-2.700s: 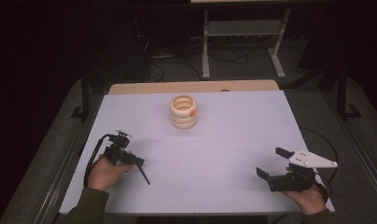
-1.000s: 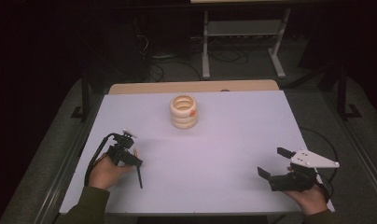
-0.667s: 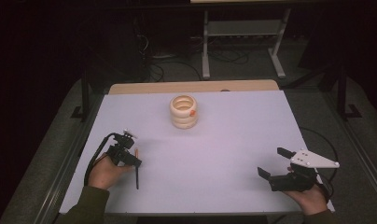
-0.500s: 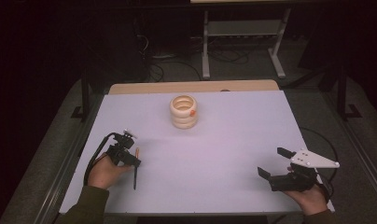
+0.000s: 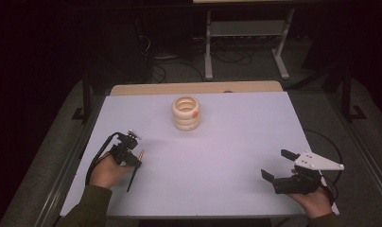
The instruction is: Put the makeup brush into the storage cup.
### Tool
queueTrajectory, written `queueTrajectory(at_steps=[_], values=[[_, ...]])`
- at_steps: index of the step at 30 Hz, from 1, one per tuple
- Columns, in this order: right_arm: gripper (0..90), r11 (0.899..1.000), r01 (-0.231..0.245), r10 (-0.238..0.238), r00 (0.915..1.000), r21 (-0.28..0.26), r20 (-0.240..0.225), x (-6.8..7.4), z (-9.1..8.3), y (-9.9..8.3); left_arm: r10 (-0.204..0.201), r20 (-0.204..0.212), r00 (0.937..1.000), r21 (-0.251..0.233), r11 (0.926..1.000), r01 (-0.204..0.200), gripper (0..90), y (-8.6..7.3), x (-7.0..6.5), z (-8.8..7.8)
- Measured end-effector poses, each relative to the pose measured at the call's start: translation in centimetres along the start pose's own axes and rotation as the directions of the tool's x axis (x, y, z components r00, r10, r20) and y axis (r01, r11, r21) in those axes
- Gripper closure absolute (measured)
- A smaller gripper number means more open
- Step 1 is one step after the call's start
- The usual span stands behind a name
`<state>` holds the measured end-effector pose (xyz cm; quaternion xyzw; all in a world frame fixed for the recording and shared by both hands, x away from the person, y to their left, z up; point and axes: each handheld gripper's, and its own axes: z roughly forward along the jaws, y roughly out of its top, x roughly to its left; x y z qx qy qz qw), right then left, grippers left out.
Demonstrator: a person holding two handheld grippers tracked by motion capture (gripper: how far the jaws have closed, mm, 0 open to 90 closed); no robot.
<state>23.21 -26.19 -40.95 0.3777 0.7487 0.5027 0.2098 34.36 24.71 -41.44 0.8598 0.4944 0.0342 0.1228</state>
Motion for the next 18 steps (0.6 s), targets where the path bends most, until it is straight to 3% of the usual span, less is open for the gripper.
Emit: queueTrajectory(at_steps=[8, 9, 10, 18], values=[[0.0, 1.0, 0.006, -0.006, 1.0, -0.002, 0.001, -0.02, 0.02, 0.01, 0.025, -0.008, 0.9997, 0.03, 0.9993, -0.024, 77.9, 0.32, 0.05, 0.03], [0.0, 1.0, 0.007, -0.007, 1.0, -0.001, 0.0, -0.02, 0.02, 0.02, 0.006, -0.004, 1.0, 0.029, 0.9996, -0.006, 77.9, 0.33, -0.11, 0.09], [0.0, 1.0, 0.007, -0.007, 1.0, -0.001, -0.001, -0.01, 0.02, 0.02, 0.026, -0.011, 0.9996, 0.036, 0.999, -0.026, 77.9, 0.42, 0.0, 0.07], [0.0, 1.0, 0.0, 0.0, 1.0, 0.003, -0.003, 0.04, 0.03, 0.02, 0.051, -0.011, 0.9986, 0.067, 0.9965, -0.05, 78.0, 0.81, 0.03, 0.11]])
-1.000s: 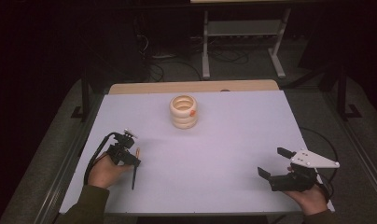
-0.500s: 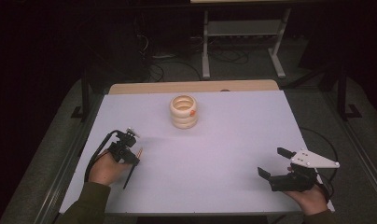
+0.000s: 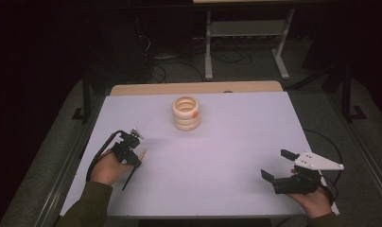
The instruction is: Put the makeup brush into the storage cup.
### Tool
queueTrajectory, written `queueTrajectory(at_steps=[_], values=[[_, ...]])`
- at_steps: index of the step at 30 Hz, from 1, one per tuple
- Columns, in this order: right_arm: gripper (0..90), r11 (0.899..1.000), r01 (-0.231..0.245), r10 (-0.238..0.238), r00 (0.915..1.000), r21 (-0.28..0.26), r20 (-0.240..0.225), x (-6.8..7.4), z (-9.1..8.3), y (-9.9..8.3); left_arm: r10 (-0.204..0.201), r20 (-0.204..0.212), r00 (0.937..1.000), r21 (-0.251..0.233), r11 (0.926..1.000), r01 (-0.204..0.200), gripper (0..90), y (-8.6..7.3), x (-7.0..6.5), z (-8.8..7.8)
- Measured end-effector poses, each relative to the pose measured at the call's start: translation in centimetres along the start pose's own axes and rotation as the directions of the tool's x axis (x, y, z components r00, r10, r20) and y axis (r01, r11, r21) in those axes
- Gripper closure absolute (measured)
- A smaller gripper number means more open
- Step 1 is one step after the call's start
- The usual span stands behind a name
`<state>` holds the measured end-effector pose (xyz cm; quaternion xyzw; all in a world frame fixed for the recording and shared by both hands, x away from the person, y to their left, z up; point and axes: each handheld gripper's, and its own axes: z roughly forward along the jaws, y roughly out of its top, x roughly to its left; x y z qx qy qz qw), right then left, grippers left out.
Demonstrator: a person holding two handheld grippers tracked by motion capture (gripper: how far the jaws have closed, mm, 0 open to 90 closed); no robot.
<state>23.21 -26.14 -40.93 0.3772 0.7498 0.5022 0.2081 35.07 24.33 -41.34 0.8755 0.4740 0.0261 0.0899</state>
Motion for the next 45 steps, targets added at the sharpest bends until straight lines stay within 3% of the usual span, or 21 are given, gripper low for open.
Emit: queueTrajectory(at_steps=[14, 25, 34, 40, 44, 45], values=[[0.0, 1.0, -0.001, 0.001, 1.0, -0.004, 0.002, -0.1, 0.0, 0.0, 0.026, -0.015, 0.9995, 0.004, 0.9996, -0.026, 83.0, 0.0, 0.0, 0.0], [0.0, 1.0, -0.004, 0.004, 1.0, -0.006, 0.005, -0.1, 0.0, 0.0, 0.042, 0.015, 0.999, -0.01, 0.9991, -0.042, 83.5, -0.2, 0.2, -0.2], [0.0, 1.0, -0.003, 0.003, 1.0, -0.006, 0.007, -0.1, 0.0, -0.1, 0.037, 0.033, 0.9987, -0.086, 0.9957, -0.034, 83.6, -0.5, 0.4, -1.0], [0.0, 1.0, -0.003, 0.003, 1.0, -0.005, 0.008, -0.2, 0.0, -0.1, 0.038, 0.054, 0.9978, -0.149, 0.9884, -0.03, 83.6, -0.9, 0.7, -1.5], [0.0, 1.0, -0.004, 0.004, 0.9999, -0.005, 0.009, -0.2, 0.0, -0.1, 0.045, 0.083, 0.9955, -0.235, 0.9716, -0.025, 83.6, -1.6, 0.9, -1.9], [0.0, 1.0, -0.007, 0.007, 0.9999, -0.003, 0.009, -0.2, 0.0, -0.1, 0.045, 0.083, 0.9955, -0.235, 0.9716, -0.025, 83.6, -1.6, 0.9, -1.9]])
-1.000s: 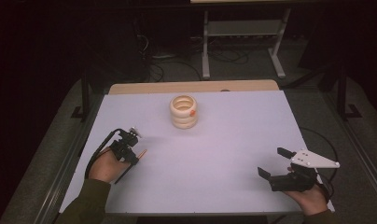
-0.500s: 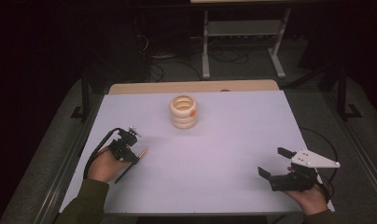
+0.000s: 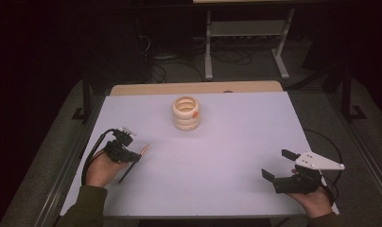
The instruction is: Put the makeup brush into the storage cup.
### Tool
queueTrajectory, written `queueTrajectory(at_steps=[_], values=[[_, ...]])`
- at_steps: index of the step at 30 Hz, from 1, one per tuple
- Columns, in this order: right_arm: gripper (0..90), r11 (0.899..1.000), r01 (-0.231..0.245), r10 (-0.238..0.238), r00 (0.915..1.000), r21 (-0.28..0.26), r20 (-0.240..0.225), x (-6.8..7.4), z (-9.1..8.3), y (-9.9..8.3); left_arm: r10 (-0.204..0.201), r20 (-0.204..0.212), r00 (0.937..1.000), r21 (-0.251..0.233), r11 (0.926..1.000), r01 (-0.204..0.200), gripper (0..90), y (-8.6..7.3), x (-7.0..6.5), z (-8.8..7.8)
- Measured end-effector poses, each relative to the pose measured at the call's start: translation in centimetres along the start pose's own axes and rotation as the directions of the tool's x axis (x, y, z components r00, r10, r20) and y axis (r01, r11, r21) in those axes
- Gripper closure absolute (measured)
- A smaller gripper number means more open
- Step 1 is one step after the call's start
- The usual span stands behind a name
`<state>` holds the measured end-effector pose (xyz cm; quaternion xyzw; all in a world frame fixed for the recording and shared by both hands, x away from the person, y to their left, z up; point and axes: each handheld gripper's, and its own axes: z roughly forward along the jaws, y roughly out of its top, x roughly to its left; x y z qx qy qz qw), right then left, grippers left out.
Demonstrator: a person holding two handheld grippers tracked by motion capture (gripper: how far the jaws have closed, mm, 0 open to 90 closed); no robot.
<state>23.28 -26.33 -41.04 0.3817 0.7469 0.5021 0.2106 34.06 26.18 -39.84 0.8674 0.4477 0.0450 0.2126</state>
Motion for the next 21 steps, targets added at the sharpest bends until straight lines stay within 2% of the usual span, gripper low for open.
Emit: queueTrajectory(at_steps=[2, 3, 4, 5, 6, 10, 12, 13, 15, 17, 18, 19, 20, 21], values=[[0.0, 1.0, 0.002, -0.002, 1.0, 0.0, 0.0, 0.0, 0.0, 0.0, 0.015, 0.003, 0.9999, -0.018, 0.9997, -0.015, 83.6, -0.2, 0.1, -0.2], [0.0, 1.0, 0.001, -0.001, 1.0, 0.001, -0.001, 0.0, 0.0, 0.0, 0.01, 0.029, 0.9995, -0.058, 0.9983, -0.009, 83.6, -0.4, 0.1, -0.5], [0.0, 1.0, 0.001, -0.001, 1.0, 0.001, -0.001, 0.0, 0.0, 0.0, 0.01, 0.029, 0.9995, -0.058, 0.9983, -0.009, 83.6, -0.4, 0.1, -0.5], [0.0, 1.0, 0.0, 0.0, 1.0, 0.002, -0.001, 0.0, 0.1, 0.0, 0.006, 0.048, 0.9988, -0.085, 0.9964, -0.002, 83.6, -0.5, 0.2, -0.6], [0.0, 1.0, 0.001, -0.001, 1.0, 0.002, 0.0, 0.0, 0.1, 0.0, 0.011, 0.037, 0.9992, -0.087, 0.9962, -0.007, 83.6, -0.6, 0.2, -0.6], [0.0, 1.0, 0.002, -0.002, 1.0, 0.002, -0.001, 0.0, 0.1, 0.0, 0.031, 0.045, 0.9985, -0.138, 0.9902, -0.024, 83.6, -0.8, 0.2, -0.9], [0.0, 1.0, 0.001, -0.001, 1.0, 0.003, -0.002, 0.0, 0.1, 0.0, 0.033, 0.049, 0.9983, -0.146, 0.989, -0.026, 83.7, -0.9, 0.2, -1.0], [0.0, 1.0, 0.008, -0.008, 1.0, 0.003, -0.004, 0.0, 0.1, 0.0, 0.043, 0.056, 0.9975, -0.176, 0.9839, -0.033, 83.6, -1.0, 0.2, -1.2], [0.0, 1.0, 0.009, -0.009, 0.9999, 0.002, -0.005, 0.0, 0.1, 0.0, 0.043, 0.067, 0.9968, -0.192, 0.9809, -0.03, 83.6, -1.1, 0.2, -1.3], [0.0, 1.0, 0.008, -0.008, 1.0, 0.004, -0.005, 0.1, 0.2, 0.0, 0.038, 0.079, 0.9962, -0.238, 0.971, -0.018, 83.6, -1.4, 0.3, -1.6], [0.0, 1.0, 0.008, -0.008, 1.0, 0.004, -0.005, 0.1, 0.2, 0.0, 0.038, 0.079, 0.9962, -0.238, 0.971, -0.018, 83.6, -1.4, 0.3, -1.6], [0.0, 1.0, 0.006, -0.006, 1.0, 0.005, -0.006, 0.1, 0.2, 0.0, 0.051, 0.085, 0.9951, -0.259, 0.9656, -0.027, 83.7, -1.6, 0.4, -1.7], [0.0, 1.0, 0.006, -0.006, 1.0, 0.005, -0.006, 0.1, 0.2, 0.0, 0.051, 0.085, 0.9951, -0.259, 0.9656, -0.027, 83.7, -1.6, 0.4, -1.7], [0.0, 1.0, 0.005, -0.005, 1.0, 0.005, -0.008, 0.1, 0.2, 0.0, 0.052, 0.088, 0.9947, -0.28, 0.9597, -0.025, 83.7, -1.7, 0.4, -1.8]])
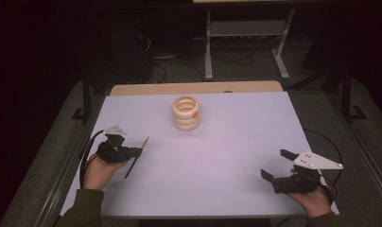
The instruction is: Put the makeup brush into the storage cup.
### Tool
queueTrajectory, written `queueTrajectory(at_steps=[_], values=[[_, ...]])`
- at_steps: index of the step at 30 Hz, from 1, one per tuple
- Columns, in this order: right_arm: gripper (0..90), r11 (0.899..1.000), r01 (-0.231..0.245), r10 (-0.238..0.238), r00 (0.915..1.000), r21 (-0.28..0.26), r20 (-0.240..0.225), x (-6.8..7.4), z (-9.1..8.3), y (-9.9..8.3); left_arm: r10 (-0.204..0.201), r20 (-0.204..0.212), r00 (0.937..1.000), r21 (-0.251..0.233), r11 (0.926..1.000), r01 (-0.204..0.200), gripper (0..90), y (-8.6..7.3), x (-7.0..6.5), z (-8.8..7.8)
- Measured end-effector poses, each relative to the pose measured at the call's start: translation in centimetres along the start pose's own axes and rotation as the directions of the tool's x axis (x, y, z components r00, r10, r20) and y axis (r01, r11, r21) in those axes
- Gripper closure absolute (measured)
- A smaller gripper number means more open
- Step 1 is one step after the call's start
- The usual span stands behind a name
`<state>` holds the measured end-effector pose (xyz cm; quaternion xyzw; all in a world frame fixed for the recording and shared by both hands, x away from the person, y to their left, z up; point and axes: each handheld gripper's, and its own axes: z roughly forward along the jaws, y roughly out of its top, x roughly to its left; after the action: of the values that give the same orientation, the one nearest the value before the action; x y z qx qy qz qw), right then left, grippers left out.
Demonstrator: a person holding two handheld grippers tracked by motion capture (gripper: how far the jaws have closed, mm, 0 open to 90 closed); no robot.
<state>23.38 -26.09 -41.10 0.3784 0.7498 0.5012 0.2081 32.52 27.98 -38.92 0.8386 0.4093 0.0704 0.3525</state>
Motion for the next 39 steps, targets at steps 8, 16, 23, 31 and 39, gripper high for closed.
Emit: queueTrajectory(at_steps=[8, 16, 23, 31, 39], values=[[0.0, 1.0, 0.005, -0.005, 1.0, 0.0, -0.004, 0.1, 0.0, 0.0, -0.007, 0.028, 0.9996, -0.076, 0.997, 0.009, 83.7, -0.1, -0.2, -0.4], [0.0, 1.0, 0.001, -0.001, 1.0, -0.003, -0.004, 0.0, 0.0, -0.1, 0.013, 0.036, 0.9993, -0.19, 0.9817, -0.006, 83.7, 0.0, -0.4, -1.0], [0.0, 1.0, 0.0, 0.0, 1.0, -0.004, -0.003, 0.0, 0.0, -0.1, 0.022, 0.056, 0.9982, -0.261, 0.9652, -0.006, 83.7, 0.0, -0.5, -1.4], [0.0, 1.0, 0.0, -0.001, 1.0, -0.005, -0.006, 0.0, 0.1, -0.1, 0.03, 0.067, 0.9973, -0.319, 0.9478, -0.007, 83.7, 0.1, -0.9, -1.5], [0.0, 1.0, 0.004, -0.004, 1.0, -0.012, -0.003, 0.0, 0.0, 0.0, 0.053, 0.058, 0.9969, -0.363, 0.9314, -0.028, 83.7, 0.7, -1.2, -1.9]])
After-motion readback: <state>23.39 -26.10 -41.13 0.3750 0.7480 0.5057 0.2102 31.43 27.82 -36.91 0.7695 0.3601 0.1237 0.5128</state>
